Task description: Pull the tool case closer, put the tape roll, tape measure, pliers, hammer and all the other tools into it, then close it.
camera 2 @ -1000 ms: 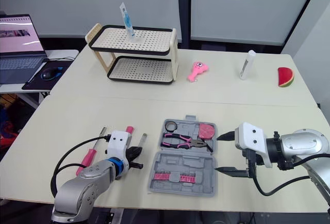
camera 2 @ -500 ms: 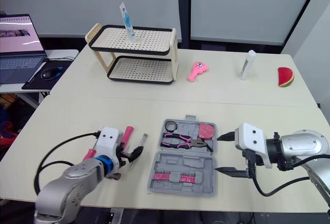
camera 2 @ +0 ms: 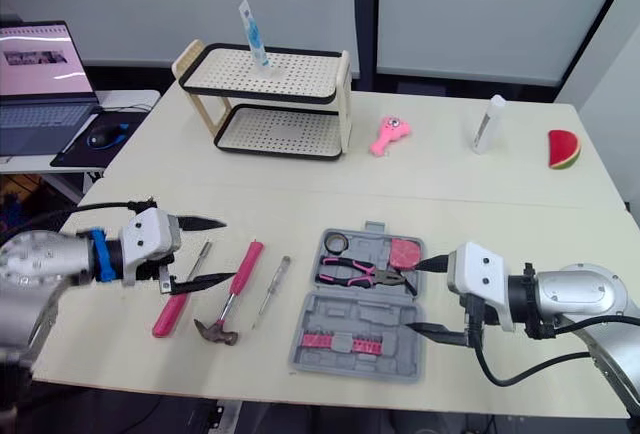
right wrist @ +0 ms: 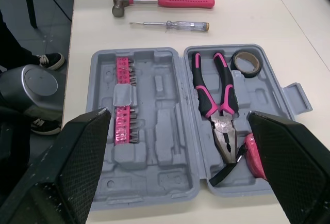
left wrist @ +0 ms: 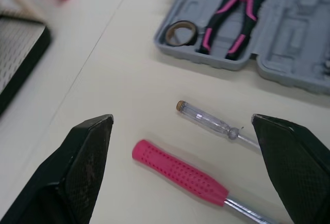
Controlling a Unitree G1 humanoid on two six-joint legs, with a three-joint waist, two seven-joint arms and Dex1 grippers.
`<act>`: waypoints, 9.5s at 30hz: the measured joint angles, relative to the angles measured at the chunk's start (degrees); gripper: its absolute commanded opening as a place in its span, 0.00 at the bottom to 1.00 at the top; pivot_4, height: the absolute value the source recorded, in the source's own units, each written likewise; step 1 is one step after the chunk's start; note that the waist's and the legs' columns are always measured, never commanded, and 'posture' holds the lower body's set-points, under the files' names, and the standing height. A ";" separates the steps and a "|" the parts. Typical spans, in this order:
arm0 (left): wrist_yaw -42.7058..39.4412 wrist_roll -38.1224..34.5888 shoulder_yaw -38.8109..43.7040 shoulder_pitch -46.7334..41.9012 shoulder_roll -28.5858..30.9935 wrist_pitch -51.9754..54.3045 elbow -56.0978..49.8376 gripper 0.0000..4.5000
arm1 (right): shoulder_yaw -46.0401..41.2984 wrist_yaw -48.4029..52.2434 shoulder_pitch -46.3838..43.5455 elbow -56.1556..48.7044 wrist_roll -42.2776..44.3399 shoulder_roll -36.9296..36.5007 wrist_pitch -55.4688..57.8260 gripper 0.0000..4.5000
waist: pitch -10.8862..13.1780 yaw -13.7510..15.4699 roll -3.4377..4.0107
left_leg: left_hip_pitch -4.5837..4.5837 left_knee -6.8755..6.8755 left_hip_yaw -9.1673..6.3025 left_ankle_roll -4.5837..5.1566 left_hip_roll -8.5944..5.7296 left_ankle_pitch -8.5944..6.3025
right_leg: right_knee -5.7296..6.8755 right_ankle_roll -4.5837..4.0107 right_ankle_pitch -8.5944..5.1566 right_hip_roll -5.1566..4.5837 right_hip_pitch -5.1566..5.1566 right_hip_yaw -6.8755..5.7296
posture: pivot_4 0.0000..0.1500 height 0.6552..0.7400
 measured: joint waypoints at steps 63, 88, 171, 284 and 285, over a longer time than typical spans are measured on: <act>132.71 117.11 -101.22 -61.68 -32.31 -62.31 65.32 0.02 | 5.99 -21.35 -9.49 -11.27 18.29 7.08 25.44 1.00 | -1.37 0.92 -0.33 | 0.31 0.17 -0.20 0.22 -0.78 -0.03 | 0.00 0.80 -0.02 -0.56 0.59 0.18 | 1.00 0.94; 104.45 98.70 -89.91 -69.95 -24.69 -81.25 70.38 0.02 | 8.68 -20.07 -8.91 -9.99 13.73 7.18 21.47 1.00 | -0.91 0.72 -1.12 | 0.20 0.24 -0.20 0.22 -0.77 -0.02 | 0.08 0.77 -0.01 -0.55 0.44 0.14 | 1.00 0.94; 16.42 24.44 -47.88 -47.60 -13.59 -68.15 51.31 0.02 | 22.74 -17.26 -15.12 -1.91 -7.44 10.59 17.30 1.00 | -0.84 -1.10 -0.95 | 0.16 0.24 -0.30 0.23 -0.66 -0.01 | 0.18 0.74 -0.01 -0.46 0.35 0.09 | 1.00 0.94; 25.77 5.04 -10.73 1.48 -20.53 34.56 1.43 0.05 | 22.66 -19.78 -13.49 -3.91 -9.17 15.81 19.58 1.00 | -0.57 -0.94 -0.42 | -0.27 0.18 -0.37 0.21 -0.56 -0.01 | 0.18 0.50 0.02 -0.41 -0.09 0.00 | 1.00 0.94; 25.86 5.01 -10.60 1.73 -20.60 34.57 1.12 0.05 | 22.52 -19.78 -13.42 -4.00 -9.16 15.78 19.62 1.00 | -0.57 -0.94 -0.42 | -0.27 0.18 -0.38 0.21 -0.57 -0.01 | 0.18 0.51 0.02 -0.41 -0.08 0.00 | 1.00 0.94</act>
